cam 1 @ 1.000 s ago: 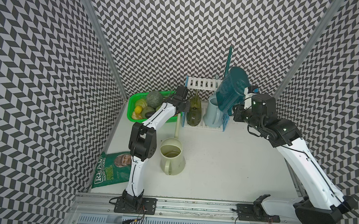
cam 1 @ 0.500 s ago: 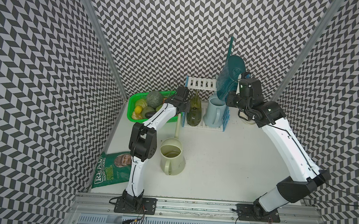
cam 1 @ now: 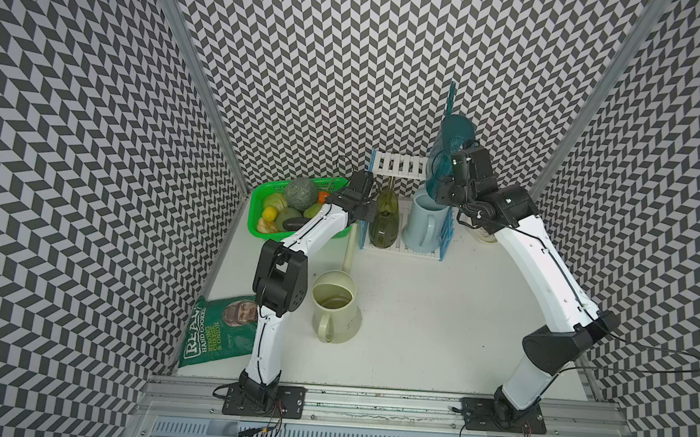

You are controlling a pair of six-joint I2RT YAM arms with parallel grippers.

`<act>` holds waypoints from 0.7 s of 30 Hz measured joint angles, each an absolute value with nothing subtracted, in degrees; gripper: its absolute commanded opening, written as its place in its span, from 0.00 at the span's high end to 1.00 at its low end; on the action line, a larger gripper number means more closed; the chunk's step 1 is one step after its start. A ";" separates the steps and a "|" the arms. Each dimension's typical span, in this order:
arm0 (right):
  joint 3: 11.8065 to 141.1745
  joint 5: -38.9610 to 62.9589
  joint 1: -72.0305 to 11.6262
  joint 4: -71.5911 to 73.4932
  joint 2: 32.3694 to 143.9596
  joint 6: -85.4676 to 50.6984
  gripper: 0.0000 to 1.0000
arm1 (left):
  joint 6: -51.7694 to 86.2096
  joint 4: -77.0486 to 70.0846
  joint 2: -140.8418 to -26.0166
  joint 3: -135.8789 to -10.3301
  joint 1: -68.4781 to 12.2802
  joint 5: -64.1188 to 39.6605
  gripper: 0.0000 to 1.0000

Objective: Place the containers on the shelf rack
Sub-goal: Adjust the shelf at the center of the board.

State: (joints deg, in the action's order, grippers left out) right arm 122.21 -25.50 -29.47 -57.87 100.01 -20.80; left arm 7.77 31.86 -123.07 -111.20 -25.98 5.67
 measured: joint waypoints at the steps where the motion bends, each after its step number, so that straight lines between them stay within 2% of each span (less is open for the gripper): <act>1: 122.34 -25.78 -29.43 -58.41 100.01 -21.02 1.00 | 7.57 31.70 -122.98 -111.02 -26.11 5.56 0.84; 21: 128.11 -30.24 -24.91 -65.47 101.27 -24.32 1.00 | 5.43 31.11 -122.54 -110.26 -28.53 2.92 0.84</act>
State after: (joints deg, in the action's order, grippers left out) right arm 128.11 -30.24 -24.91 -65.47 101.27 -24.32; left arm 5.43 31.11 -122.54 -110.26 -28.53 2.92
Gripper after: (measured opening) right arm 0.243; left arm 0.166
